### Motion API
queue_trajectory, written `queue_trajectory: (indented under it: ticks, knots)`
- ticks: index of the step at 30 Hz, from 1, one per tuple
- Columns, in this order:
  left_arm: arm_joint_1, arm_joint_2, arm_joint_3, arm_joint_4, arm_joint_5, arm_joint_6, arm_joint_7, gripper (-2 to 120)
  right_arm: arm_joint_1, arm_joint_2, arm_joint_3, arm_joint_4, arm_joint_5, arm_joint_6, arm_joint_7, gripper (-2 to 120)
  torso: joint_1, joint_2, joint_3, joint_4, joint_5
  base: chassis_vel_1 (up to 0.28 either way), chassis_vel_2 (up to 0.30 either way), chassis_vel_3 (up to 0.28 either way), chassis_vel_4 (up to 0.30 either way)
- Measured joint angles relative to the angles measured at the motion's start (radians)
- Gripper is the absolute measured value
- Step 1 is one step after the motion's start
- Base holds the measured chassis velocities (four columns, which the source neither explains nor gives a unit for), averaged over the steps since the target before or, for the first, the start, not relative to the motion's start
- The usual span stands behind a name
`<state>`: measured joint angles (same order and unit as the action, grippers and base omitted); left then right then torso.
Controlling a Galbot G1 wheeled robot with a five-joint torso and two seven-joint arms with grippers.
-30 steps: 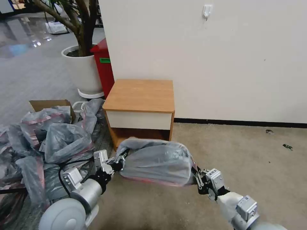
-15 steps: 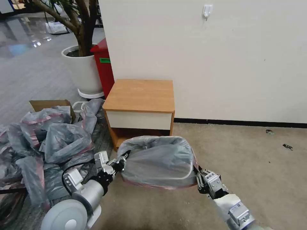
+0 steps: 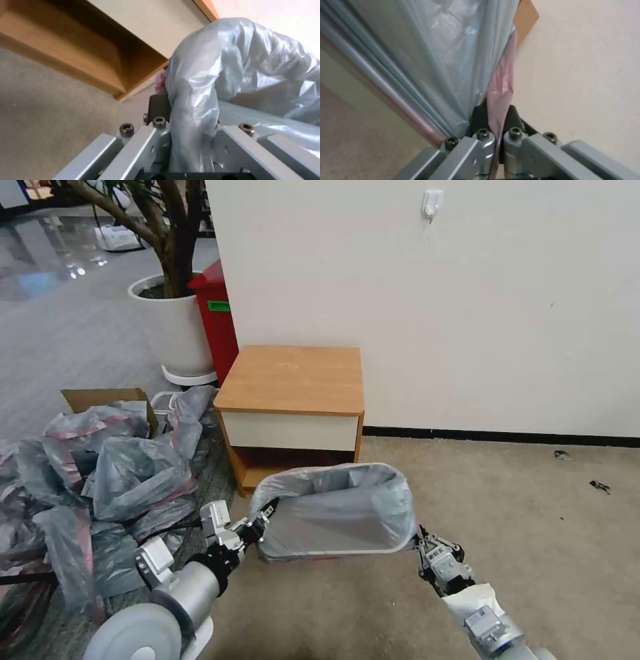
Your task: Pick up the garbage bag from the table and place it over the trash can.
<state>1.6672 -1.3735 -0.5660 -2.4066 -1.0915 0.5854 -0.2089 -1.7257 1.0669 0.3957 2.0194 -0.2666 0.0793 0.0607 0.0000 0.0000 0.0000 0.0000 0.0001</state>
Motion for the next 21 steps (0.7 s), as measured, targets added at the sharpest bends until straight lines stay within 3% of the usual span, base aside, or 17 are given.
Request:
queue_trajectory:
  ticks: [14, 21]
  knots:
    - [0.003, -0.005, -0.003, -0.006, -0.002, 0.001, 0.0, 5, 0.016, 0.018, 0.001, -0.04, -0.043, 0.025, 0.018, 0, 0.0, 0.0, 0.0, 0.0, 0.0, 0.0, 0.0, 0.0, 0.0]
    - [-0.009, 0.014, -0.027, 0.023, 0.013, 0.009, -0.023, 3, -0.024, 0.031, 0.009, 0.025, -0.041, 0.03, 0.019, 22, 0.0, 0.0, 0.0, 0.0, -0.0001, 0.0, 0.0, 0.0, 0.0]
